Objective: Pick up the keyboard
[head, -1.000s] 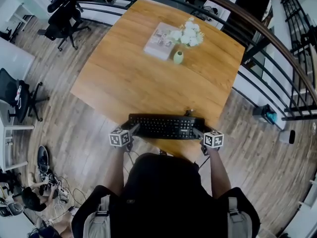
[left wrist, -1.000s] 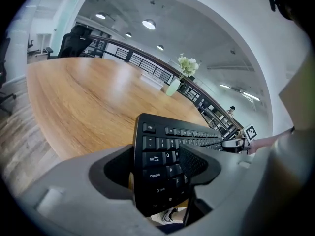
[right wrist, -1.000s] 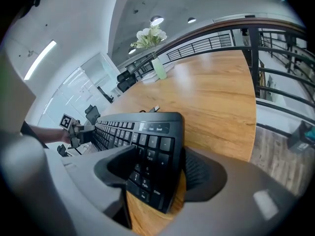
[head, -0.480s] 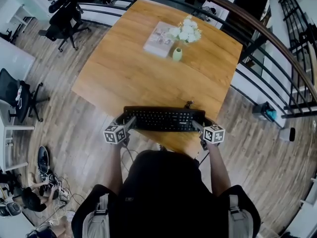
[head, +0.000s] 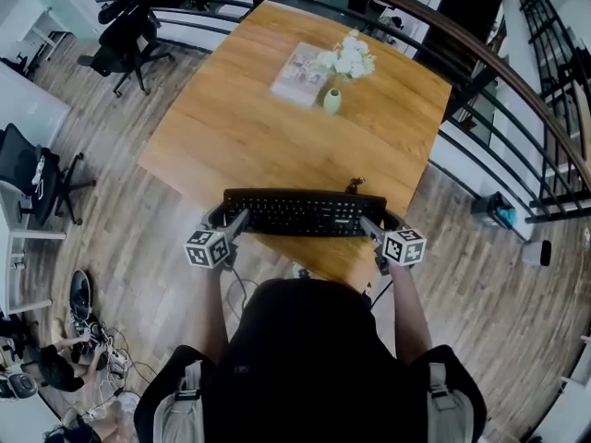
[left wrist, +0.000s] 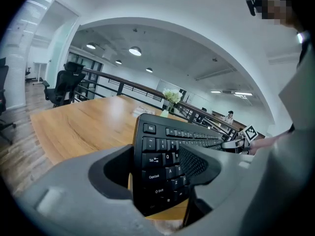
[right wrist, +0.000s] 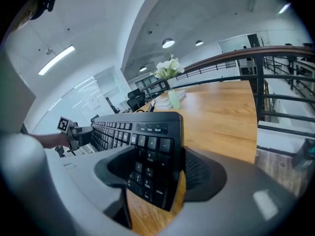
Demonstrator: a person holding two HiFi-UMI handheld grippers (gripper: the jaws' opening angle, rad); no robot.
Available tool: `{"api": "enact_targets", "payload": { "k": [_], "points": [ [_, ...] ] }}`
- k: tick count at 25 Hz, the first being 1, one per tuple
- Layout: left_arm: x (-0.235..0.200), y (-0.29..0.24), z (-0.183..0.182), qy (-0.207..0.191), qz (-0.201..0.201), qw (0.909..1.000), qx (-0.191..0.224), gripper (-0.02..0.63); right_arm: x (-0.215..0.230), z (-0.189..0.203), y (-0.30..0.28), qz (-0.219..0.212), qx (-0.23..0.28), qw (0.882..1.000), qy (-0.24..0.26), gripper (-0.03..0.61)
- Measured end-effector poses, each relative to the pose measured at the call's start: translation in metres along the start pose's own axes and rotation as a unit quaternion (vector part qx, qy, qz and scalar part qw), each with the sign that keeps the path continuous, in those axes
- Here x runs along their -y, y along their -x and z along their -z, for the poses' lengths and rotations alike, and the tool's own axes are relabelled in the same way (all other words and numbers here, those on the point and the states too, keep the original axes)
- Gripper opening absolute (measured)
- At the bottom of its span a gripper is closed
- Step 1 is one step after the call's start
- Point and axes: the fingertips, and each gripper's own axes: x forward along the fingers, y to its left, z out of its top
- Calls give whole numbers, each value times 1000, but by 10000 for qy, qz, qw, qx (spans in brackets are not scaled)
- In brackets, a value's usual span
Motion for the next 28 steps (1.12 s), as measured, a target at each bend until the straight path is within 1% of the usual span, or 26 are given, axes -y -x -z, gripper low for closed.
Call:
{"api": "enact_targets", "payload": {
  "k": [7,16,23,28],
  "points": [
    [10,28,-26,-160,-111,9991,381,290,-20,-27,13,-61,312,9991,295,287],
    [24,52,-66,-401,-76,9951,902,291,-40,-68,36,-84,758,9949,654,287],
    [35,67,-89,-650,-100,9905,1205,291,-47,-81,46,-169,1039,9915,761,287],
    [47,73,-103,-789,-54,9871,1391,290,-49,-92,59,-151,1199,9889,863,287]
  ]
}}
